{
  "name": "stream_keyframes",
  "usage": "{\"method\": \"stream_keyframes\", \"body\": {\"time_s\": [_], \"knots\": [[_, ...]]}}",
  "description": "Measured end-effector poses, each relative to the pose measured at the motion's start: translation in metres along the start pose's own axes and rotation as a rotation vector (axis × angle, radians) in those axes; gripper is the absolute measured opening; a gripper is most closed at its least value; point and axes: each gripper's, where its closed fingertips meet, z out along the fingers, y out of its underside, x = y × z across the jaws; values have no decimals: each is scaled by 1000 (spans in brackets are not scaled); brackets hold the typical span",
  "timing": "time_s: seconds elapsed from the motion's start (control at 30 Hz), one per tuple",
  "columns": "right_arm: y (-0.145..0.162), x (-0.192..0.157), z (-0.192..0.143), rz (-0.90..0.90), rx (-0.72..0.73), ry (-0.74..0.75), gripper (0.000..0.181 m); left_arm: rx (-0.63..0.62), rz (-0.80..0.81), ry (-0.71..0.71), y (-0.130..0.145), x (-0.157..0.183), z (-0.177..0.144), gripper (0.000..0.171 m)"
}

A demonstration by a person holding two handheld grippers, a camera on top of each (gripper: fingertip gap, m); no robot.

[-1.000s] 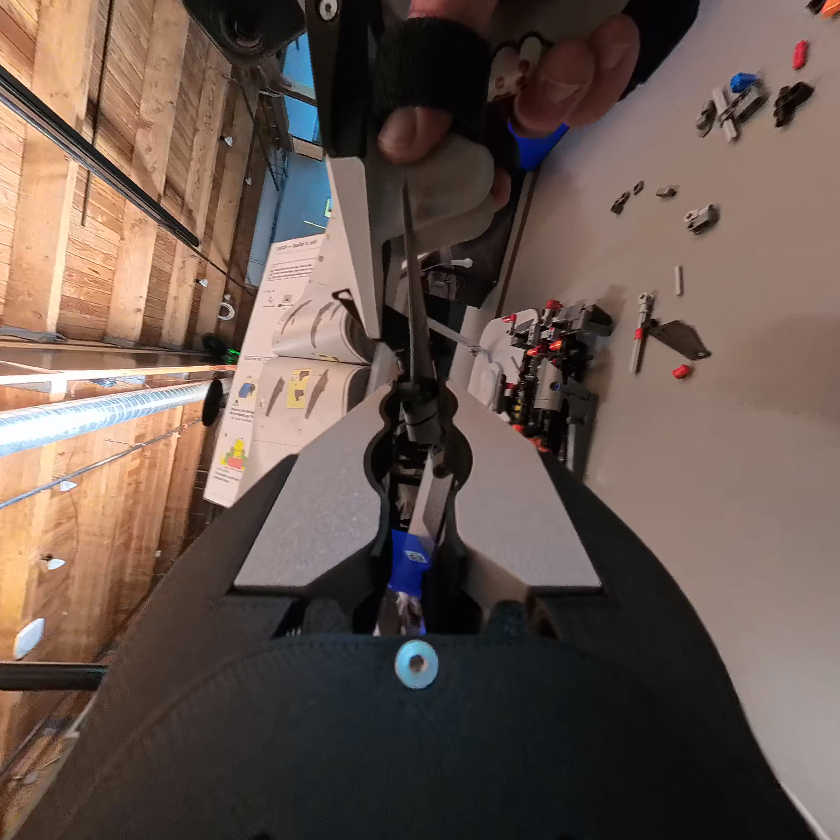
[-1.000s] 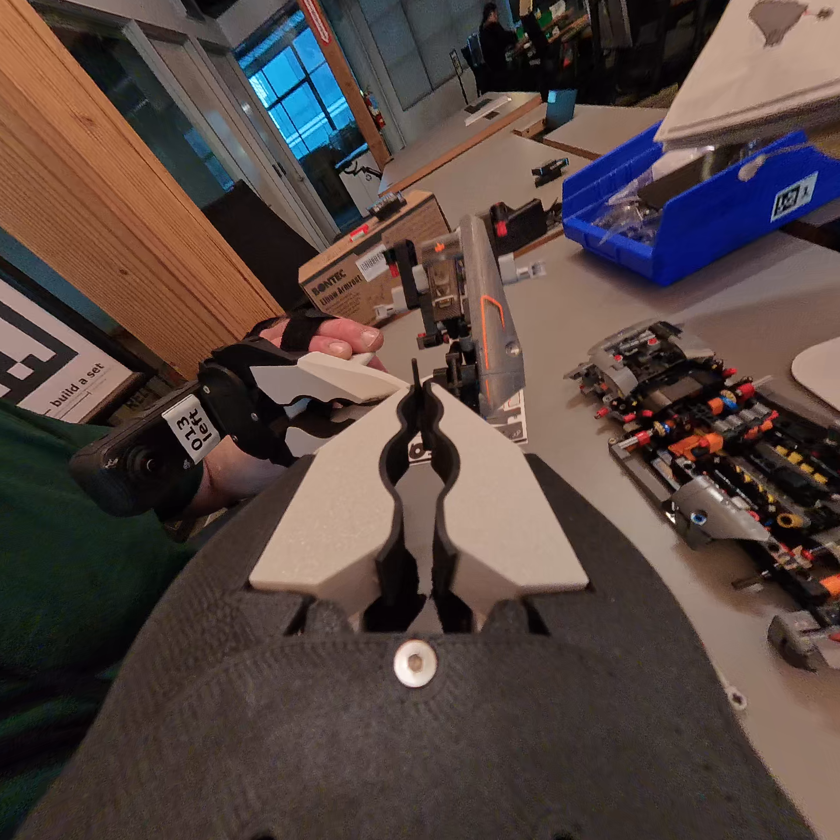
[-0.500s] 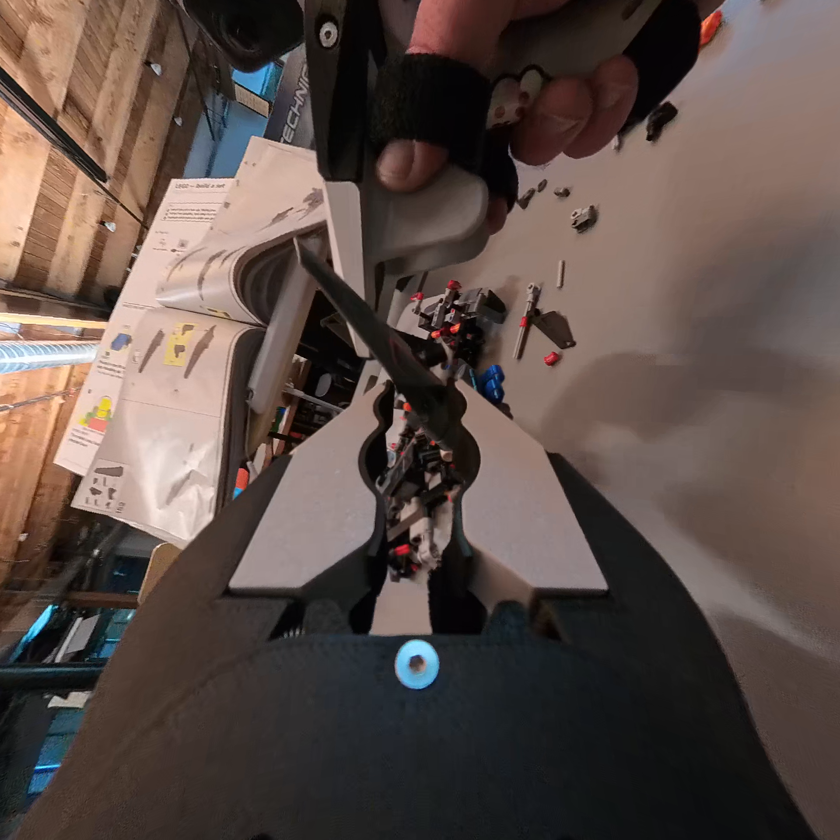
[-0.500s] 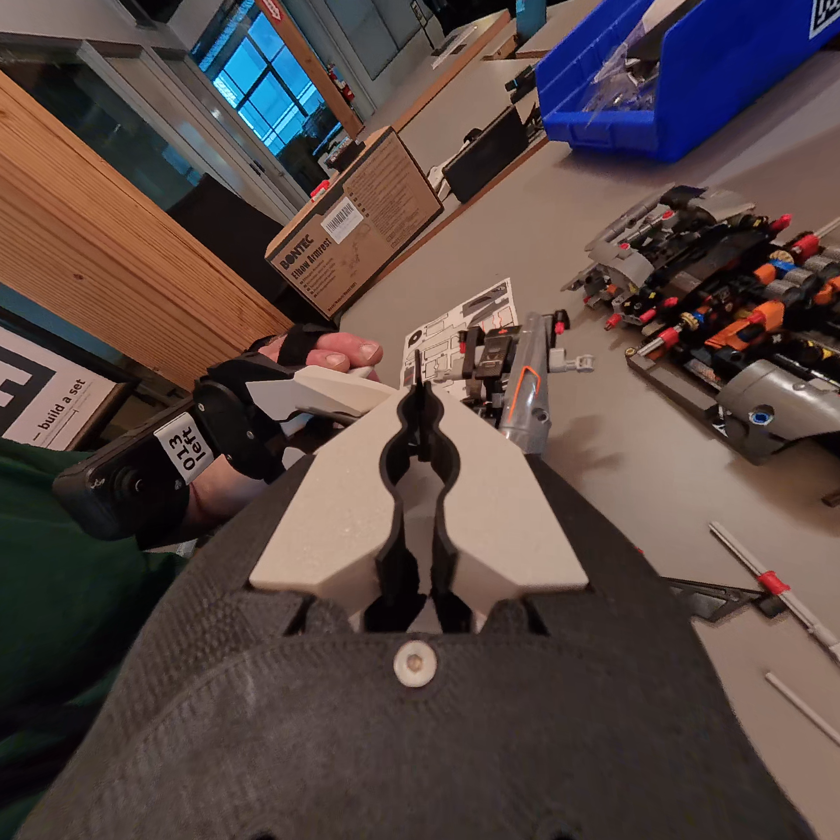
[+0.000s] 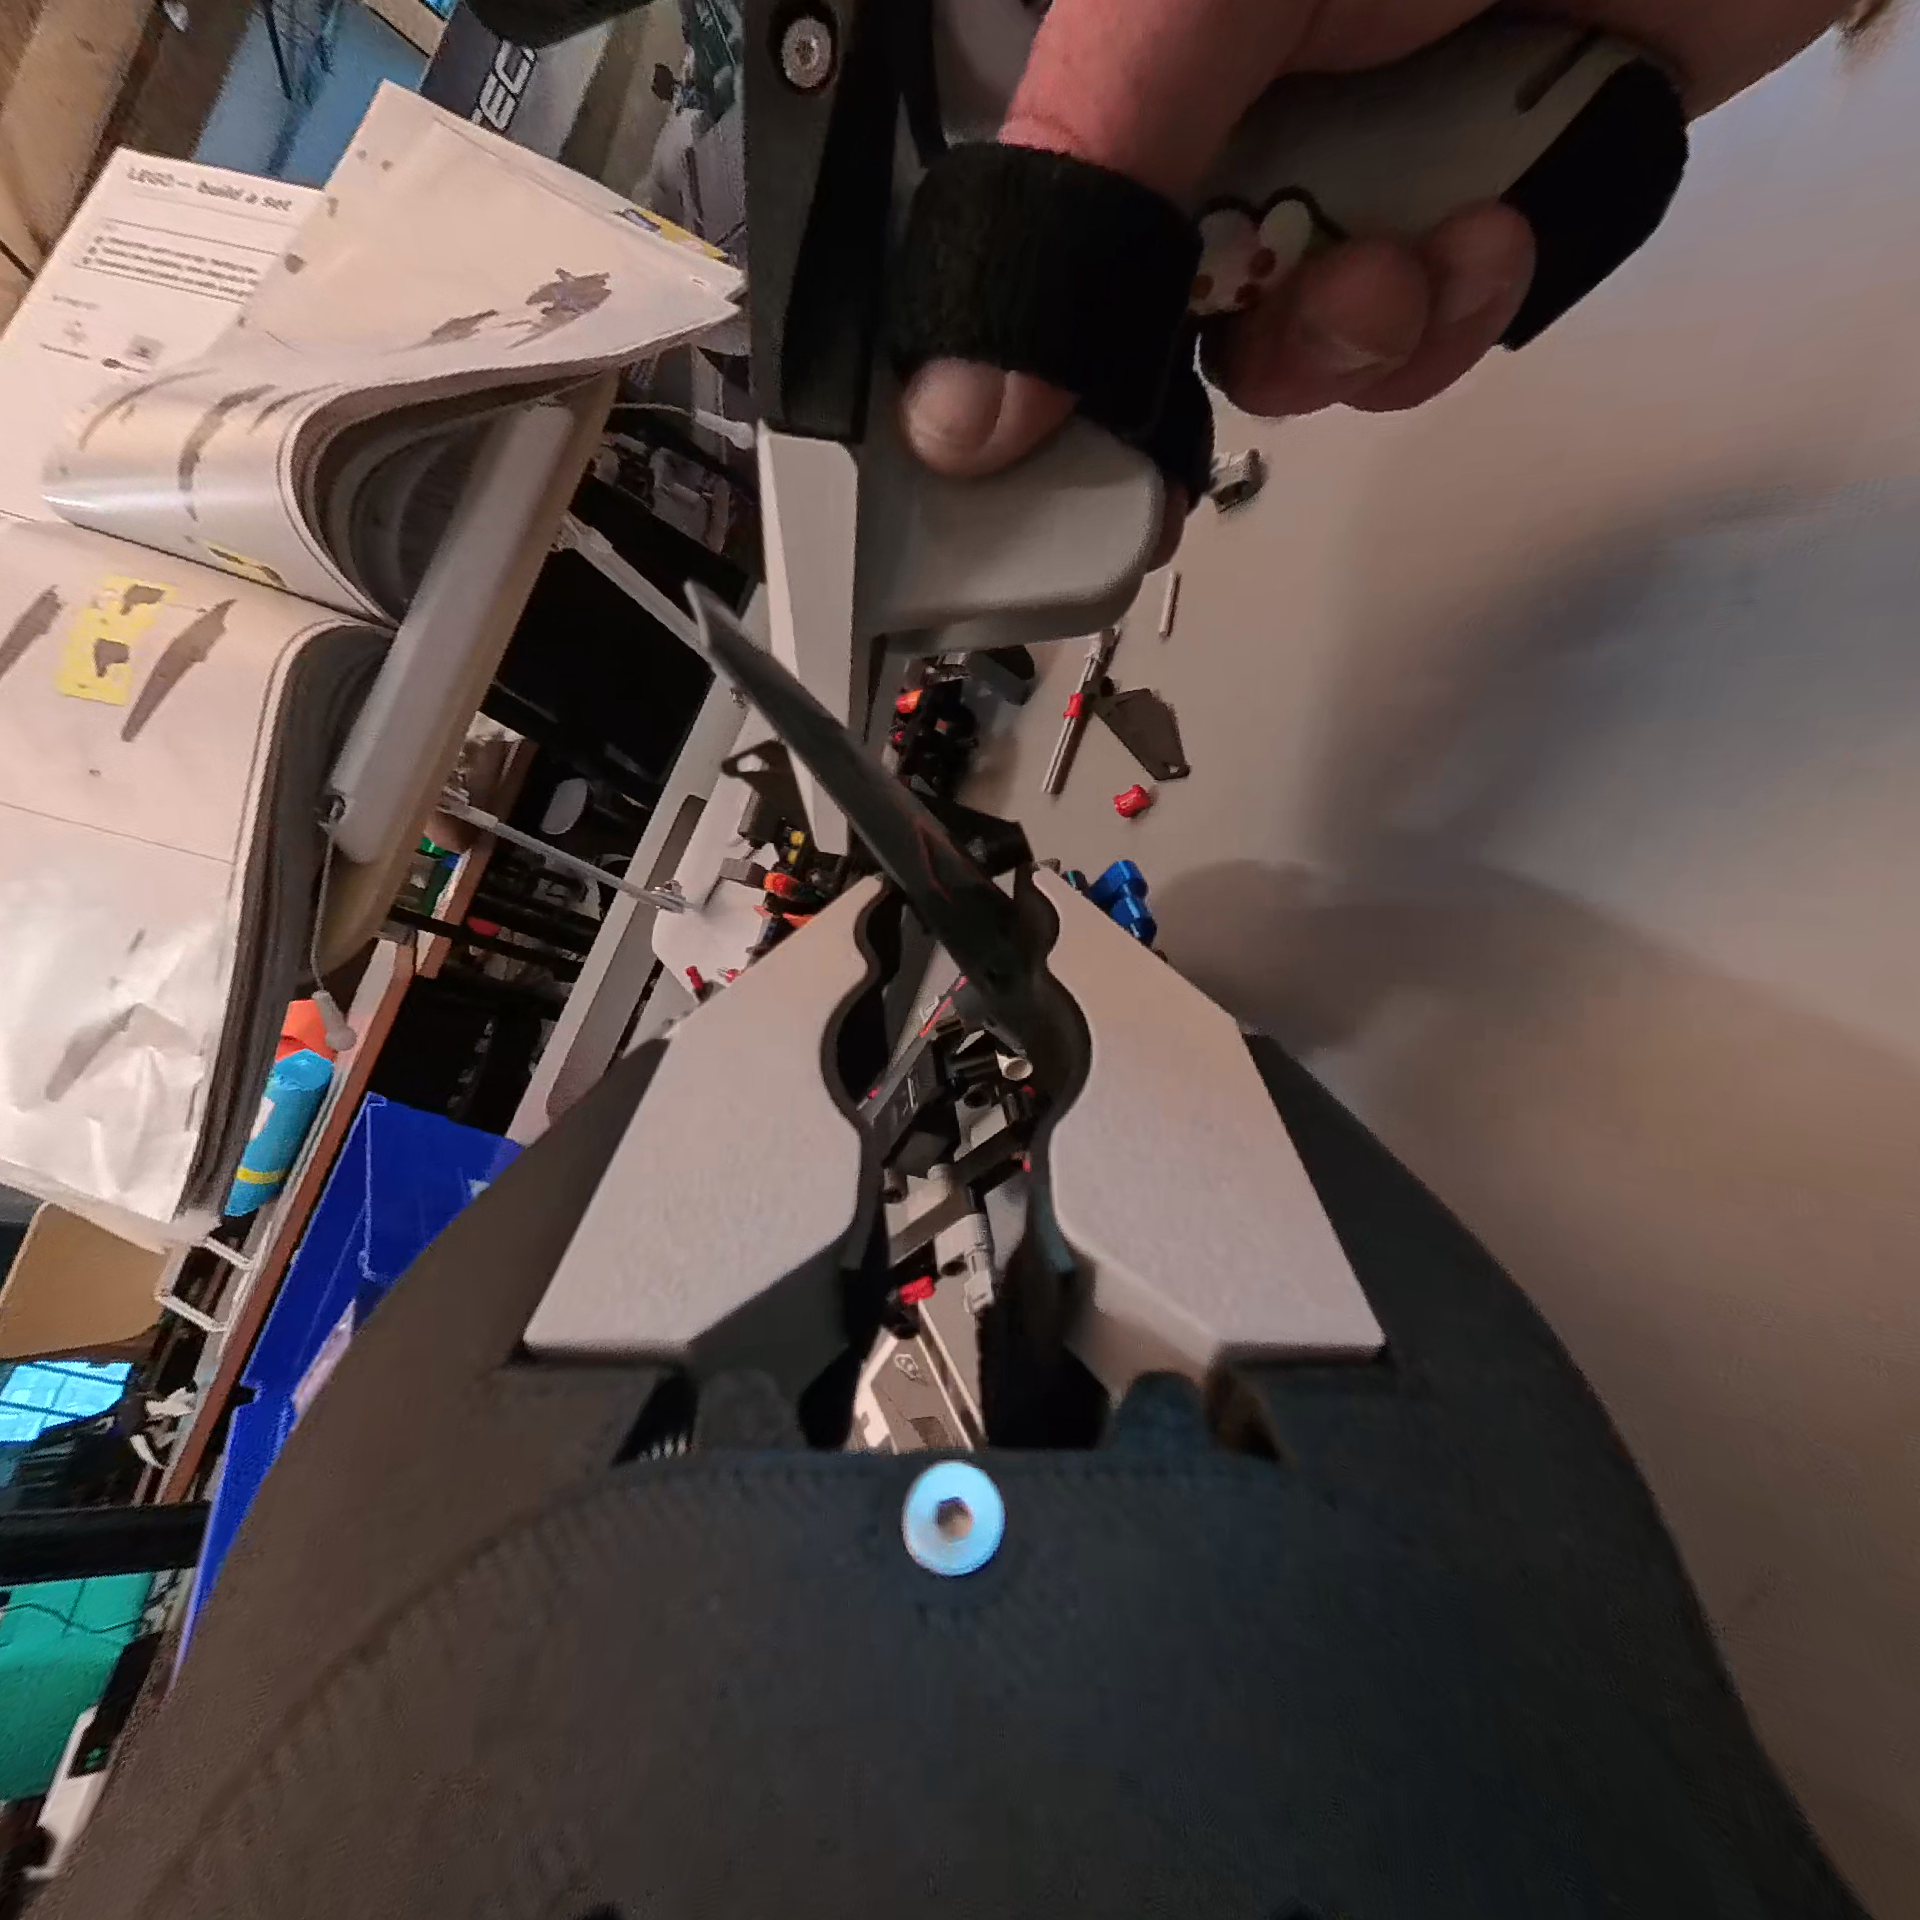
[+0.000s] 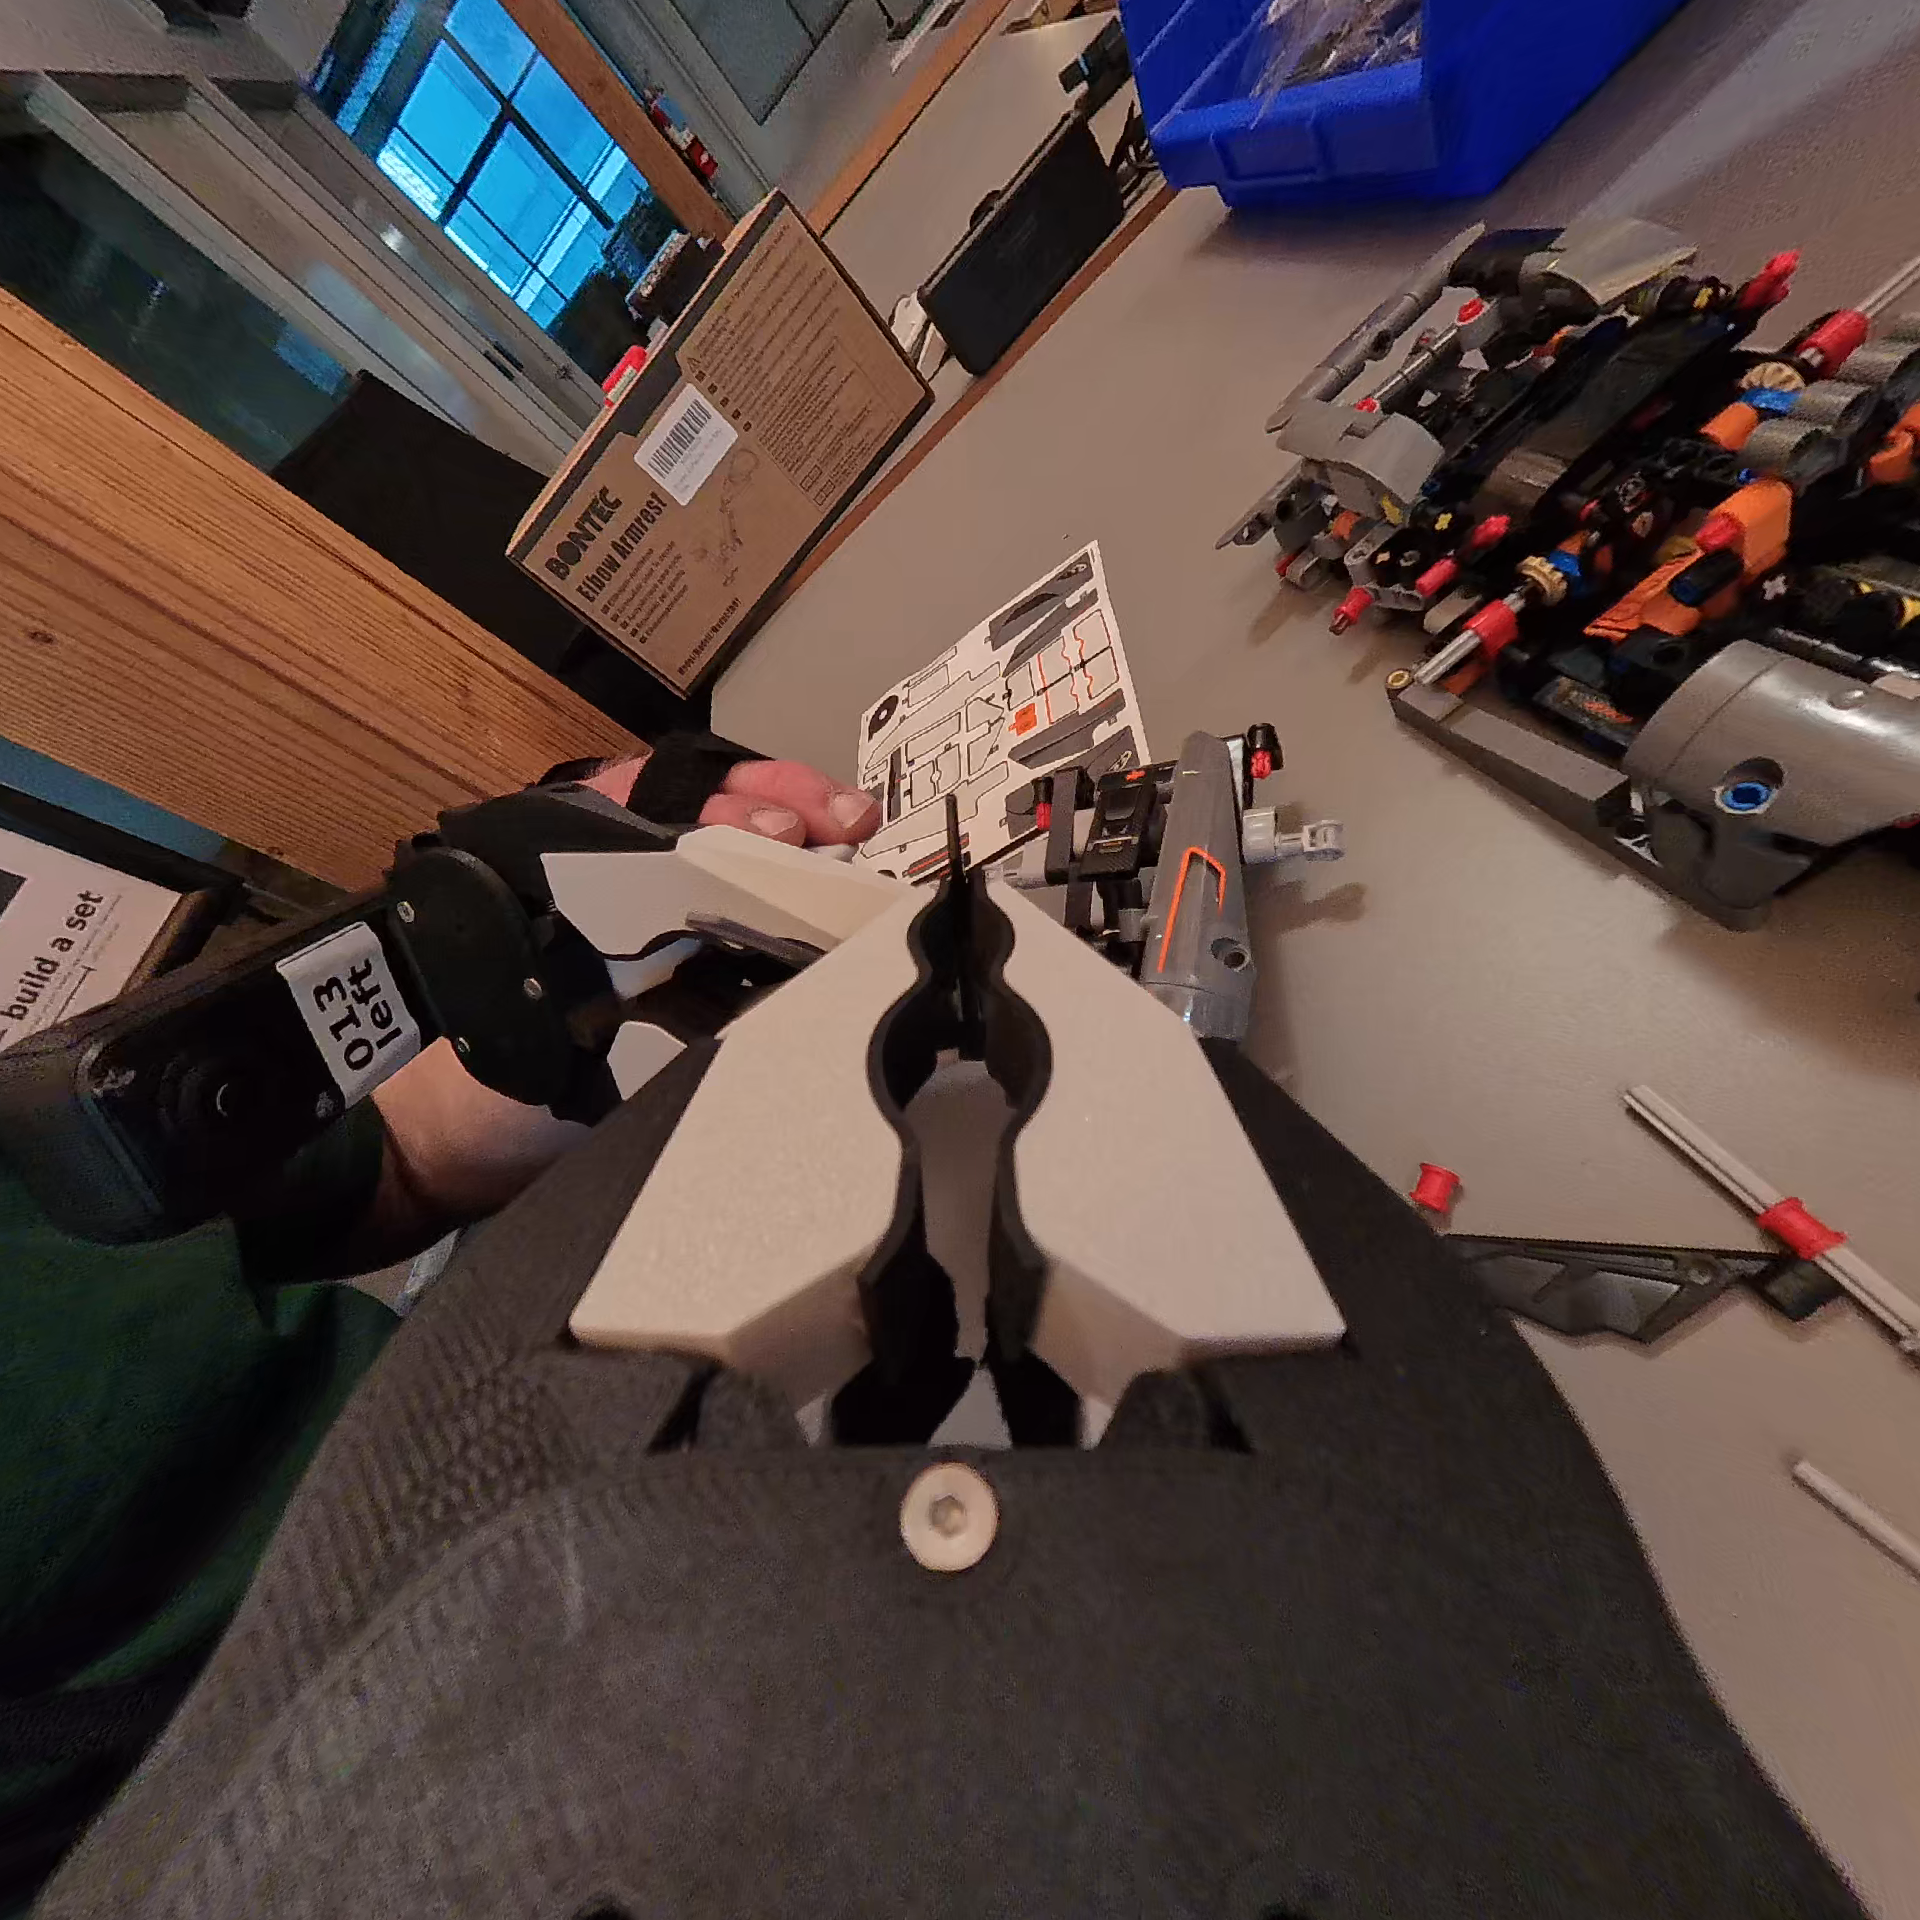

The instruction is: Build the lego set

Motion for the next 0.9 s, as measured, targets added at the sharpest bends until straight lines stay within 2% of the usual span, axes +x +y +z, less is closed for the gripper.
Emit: {"method": "stream_keyframes", "body": {"time_s": [0.13,0.2,0.27,0.43,0.9], "knots": [[1,3,1,-7,8,5,0,2,-30,3,2,2,1,18],[4,6,0,-8,-4,17,13,9,-44,-4,3,0,1,18],[7,8,-2,1,-3,3,16,10,-63,-18,4,-2,1,18],[21,7,-1,-19,-36,-11,2,7,-93,-26,7,-1,3,17],[17,6,1,-146,1,45,1,16,-114,-58,9,-6,4,16]]}}
